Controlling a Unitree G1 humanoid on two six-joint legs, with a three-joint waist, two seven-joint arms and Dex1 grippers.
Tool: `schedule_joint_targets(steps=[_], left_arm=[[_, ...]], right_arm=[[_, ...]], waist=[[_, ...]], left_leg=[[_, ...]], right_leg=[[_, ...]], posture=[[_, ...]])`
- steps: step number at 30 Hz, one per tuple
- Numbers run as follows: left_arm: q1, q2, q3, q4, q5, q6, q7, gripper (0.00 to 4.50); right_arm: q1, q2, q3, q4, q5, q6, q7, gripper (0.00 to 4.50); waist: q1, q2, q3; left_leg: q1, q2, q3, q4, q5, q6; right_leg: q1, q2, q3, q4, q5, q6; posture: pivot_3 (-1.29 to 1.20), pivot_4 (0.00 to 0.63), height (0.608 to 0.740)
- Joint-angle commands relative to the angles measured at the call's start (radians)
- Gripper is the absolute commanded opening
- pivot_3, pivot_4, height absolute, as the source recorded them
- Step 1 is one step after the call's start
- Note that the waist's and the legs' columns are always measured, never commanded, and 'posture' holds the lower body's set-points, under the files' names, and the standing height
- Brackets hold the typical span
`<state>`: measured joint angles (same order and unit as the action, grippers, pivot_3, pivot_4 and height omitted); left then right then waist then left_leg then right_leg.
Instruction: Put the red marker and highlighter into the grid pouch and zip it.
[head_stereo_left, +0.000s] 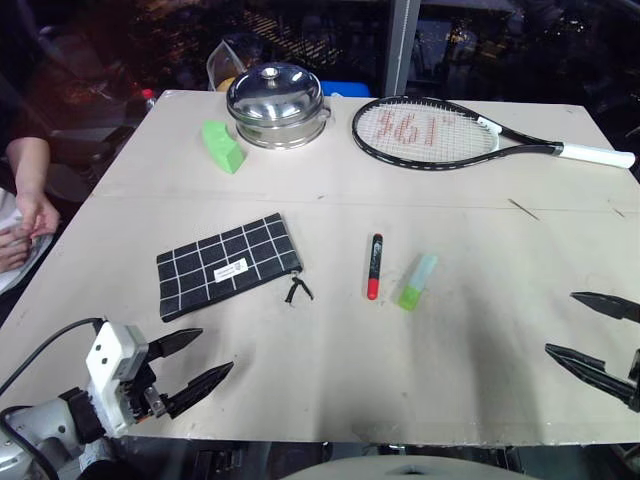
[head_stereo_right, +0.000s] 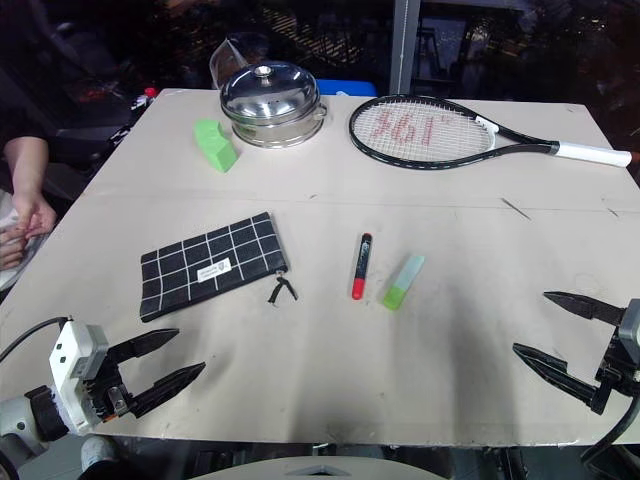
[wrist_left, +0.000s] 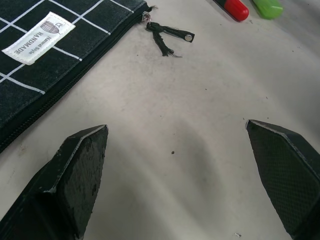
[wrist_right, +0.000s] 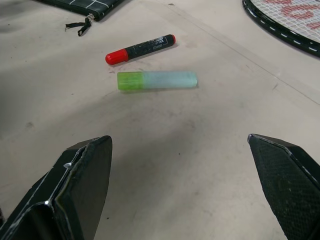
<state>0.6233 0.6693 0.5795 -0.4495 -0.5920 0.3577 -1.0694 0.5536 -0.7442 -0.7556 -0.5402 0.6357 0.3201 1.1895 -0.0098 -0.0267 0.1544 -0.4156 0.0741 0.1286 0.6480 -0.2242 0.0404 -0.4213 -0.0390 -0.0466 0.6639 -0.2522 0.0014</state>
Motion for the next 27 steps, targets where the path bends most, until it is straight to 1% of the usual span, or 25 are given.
schedule_joint_targets(steps=[1,3,6,7,8,9,10,11,13,14,16,17,19,21,23,25,27], left_arm=[[-0.041,-0.007,0.012,-0.035,-0.067,0.047,0.062,4.49],[-0.113,-0.022,0.023,-0.080,-0.184,0.162,0.181,4.49],[-0.183,-0.027,0.039,-0.100,-0.253,0.248,0.294,4.49],[-0.204,-0.013,0.036,-0.089,-0.264,0.295,0.333,4.49],[-0.240,-0.004,0.039,-0.060,-0.230,0.294,0.376,4.49],[-0.263,0.014,0.042,-0.029,-0.164,0.252,0.391,4.49],[-0.262,0.046,0.041,0.010,-0.045,0.122,0.358,4.49],[-0.237,0.079,0.041,0.052,0.078,-0.050,0.288,4.49],[-0.187,0.125,0.041,0.153,0.242,-0.358,0.168,4.49],[-0.177,0.134,0.041,0.195,0.275,-0.451,0.139,4.49],[-0.175,0.170,0.068,0.373,0.342,-0.672,0.094,4.49],[-0.191,0.202,0.070,0.505,0.396,-0.807,0.097,4.49],[-0.242,0.249,0.035,0.734,0.499,-1.013,0.137,4.49],[-0.297,0.267,-0.027,0.881,0.572,-1.151,0.173,4.49],[-0.348,0.281,-0.066,0.979,0.632,-1.235,0.228,4.49],[-0.403,0.289,-0.111,1.049,0.691,-1.310,0.286,4.49],[-0.463,0.287,-0.165,1.091,0.738,-1.358,0.329,4.49]], right_arm=[[-0.014,0.024,0.010,-0.027,0.010,-0.046,-0.013,4.42],[-0.051,0.048,0.064,-0.061,0.032,-0.057,-0.039,4.42],[-0.105,0.067,0.115,-0.090,0.063,-0.057,-0.070,4.42],[-0.127,0.072,0.141,-0.110,0.102,-0.040,-0.081,4.42],[-0.143,0.070,0.178,-0.137,0.142,-0.023,-0.079,4.42],[-0.151,0.062,0.210,-0.157,0.162,-0.015,-0.066,4.42],[-0.153,0.048,0.241,-0.174,0.167,-0.014,-0.046,4.42],[-0.151,0.034,0.263,-0.185,0.158,-0.018,-0.027,4.42],[-0.147,0.015,0.289,-0.196,0.142,-0.030,-0.010,4.42],[-0.146,0.010,0.295,-0.197,0.140,-0.034,-0.009,4.42],[-0.146,0.010,0.312,-0.198,0.136,-0.044,-0.009,4.42],[-0.150,0.017,0.321,-0.196,0.136,-0.051,-0.015,4.42],[-0.166,0.044,0.334,-0.194,0.140,-0.064,-0.045,4.42],[-0.176,0.050,0.345,-0.189,0.130,-0.072,-0.056,4.42],[-0.176,0.047,0.346,-0.189,0.126,-0.073,-0.059,4.42],[-0.172,0.047,0.339,-0.195,0.133,-0.071,-0.070,4.42],[-0.166,0.047,0.339,-0.205,0.136,-0.071,-0.082,4.42]], waist=[[0.000,0.000,0.000],[0.004,-0.001,0.000],[0.004,0.001,-0.001],[0.003,0.001,-0.001],[0.002,0.001,-0.001],[0.000,0.000,-0.001],[0.000,0.000,-0.001],[-0.002,0.000,-0.001],[-0.002,0.000,-0.001],[-0.001,0.001,-0.001],[0.002,0.001,-0.001],[0.002,0.001,-0.001],[0.006,0.000,-0.002],[0.009,0.002,-0.002],[0.014,0.004,-0.003],[0.025,0.003,-0.006],[0.031,0.007,-0.009]], left_leg=[[0.000,0.000,0.000,0.000,0.000,0.000],[0.000,0.000,0.000,-0.001,0.000,0.001],[0.000,0.000,-0.001,0.001,0.000,0.001],[0.000,0.000,-0.001,0.001,0.000,0.001],[0.000,0.000,-0.001,0.000,0.000,0.001],[0.000,0.000,-0.001,0.000,0.000,0.001],[0.001,0.000,-0.001,0.000,0.000,0.001],[0.001,0.000,-0.001,0.000,0.000,0.001],[0.001,0.000,-0.001,-0.001,-0.001,0.000],[0.001,0.000,-0.001,-0.001,-0.001,0.000],[0.001,-0.001,0.001,-0.002,-0.002,0.001],[0.000,-0.001,0.001,-0.002,-0.002,0.002],[0.000,-0.001,0.000,-0.002,-0.002,0.002],[0.000,-0.001,0.000,-0.002,-0.002,0.002],[-0.001,-0.001,0.001,-0.002,-0.003,0.003],[-0.001,-0.002,0.002,-0.002,-0.003,0.004],[-0.001,-0.002,0.002,-0.003,-0.003,0.004]], right_leg=[[0.000,0.000,0.000,0.000,0.000,0.000],[0.000,0.000,0.000,-0.001,0.000,0.000],[0.002,0.000,-0.001,0.000,0.000,0.000],[0.002,0.000,-0.001,-0.001,0.000,0.000],[0.003,0.000,-0.001,-0.001,0.000,0.000],[0.004,0.000,-0.001,-0.001,0.000,0.000],[0.004,0.000,-0.001,-0.001,0.000,0.000],[0.004,0.001,-0.001,-0.001,0.000,0.000],[0.003,0.003,-0.002,-0.002,0.003,-0.005],[0.003,0.002,-0.002,-0.002,0.003,-0.005],[0.003,-0.001,-0.002,-0.003,0.003,-0.005],[0.002,-0.002,-0.002,-0.003,0.003,-0.005],[0.002,-0.004,-0.003,-0.003,0.003,-0.005],[0.002,-0.005,-0.004,-0.003,0.002,-0.005],[0.002,-0.007,-0.005,-0.004,0.002,-0.005],[0.002,-0.009,-0.005,-0.004,0.002,-0.005],[0.002,-0.012,-0.008,-0.005,0.002,-0.005]], posture=[[0.00,0.150,0.740],[0.00,0.150,0.740],[0.00,0.150,0.740],[0.00,0.150,0.740],[0.00,0.150,0.740],[0.00,0.150,0.740],[0.00,0.150,0.740],[0.00,0.150,0.740],[0.00,0.150,0.740],[0.00,0.150,0.740],[0.00,0.150,0.740],[0.00,0.150,0.740],[0.00,0.150,0.740],[0.00,0.150,0.740],[0.00,0.150,0.740],[0.00,0.150,0.740],[0.00,0.150,0.740]])
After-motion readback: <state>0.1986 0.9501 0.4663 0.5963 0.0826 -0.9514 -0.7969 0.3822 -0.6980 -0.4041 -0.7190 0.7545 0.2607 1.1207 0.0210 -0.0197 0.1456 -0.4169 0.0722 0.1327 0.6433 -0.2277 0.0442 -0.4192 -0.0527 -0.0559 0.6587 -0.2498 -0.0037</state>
